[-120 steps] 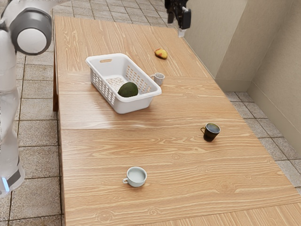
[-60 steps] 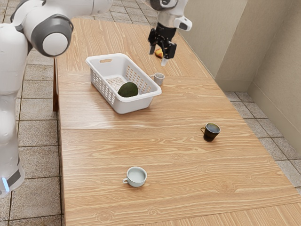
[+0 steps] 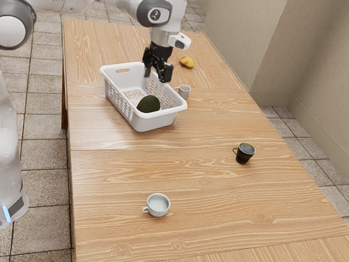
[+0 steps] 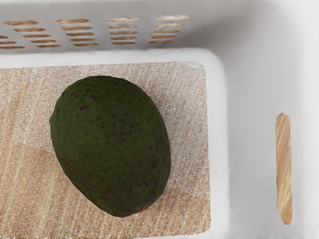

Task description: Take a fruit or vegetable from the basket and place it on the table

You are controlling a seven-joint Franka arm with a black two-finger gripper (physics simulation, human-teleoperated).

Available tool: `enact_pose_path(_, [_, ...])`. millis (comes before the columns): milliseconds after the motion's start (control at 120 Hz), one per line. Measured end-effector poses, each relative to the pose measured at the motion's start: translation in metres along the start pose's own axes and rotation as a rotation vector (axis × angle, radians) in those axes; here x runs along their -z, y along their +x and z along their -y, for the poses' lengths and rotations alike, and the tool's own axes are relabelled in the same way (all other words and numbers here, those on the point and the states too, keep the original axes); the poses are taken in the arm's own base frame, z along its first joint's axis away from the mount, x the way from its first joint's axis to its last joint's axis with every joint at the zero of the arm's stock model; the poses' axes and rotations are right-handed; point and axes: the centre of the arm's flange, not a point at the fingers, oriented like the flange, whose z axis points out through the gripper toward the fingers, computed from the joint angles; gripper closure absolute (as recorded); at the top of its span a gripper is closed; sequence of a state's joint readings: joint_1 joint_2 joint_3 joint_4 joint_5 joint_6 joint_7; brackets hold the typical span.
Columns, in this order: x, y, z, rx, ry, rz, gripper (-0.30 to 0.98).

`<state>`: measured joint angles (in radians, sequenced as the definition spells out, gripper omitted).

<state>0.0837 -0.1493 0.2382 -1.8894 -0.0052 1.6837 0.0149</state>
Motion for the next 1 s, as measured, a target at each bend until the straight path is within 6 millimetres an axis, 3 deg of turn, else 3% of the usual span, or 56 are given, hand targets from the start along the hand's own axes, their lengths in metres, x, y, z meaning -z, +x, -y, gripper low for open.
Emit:
enact_pose_path(417, [-0.052, -0.002, 0.007, 0.022, 0.036, 0.007, 0.0])
enact_pose_path(808, [-0.057, -0.003, 0.023, 0.061, 0.035, -0.019, 0.0])
enact_pose_path(1000, [-0.066, 0.0, 0.021, 0.058, 0.043, -0.023, 0.0])
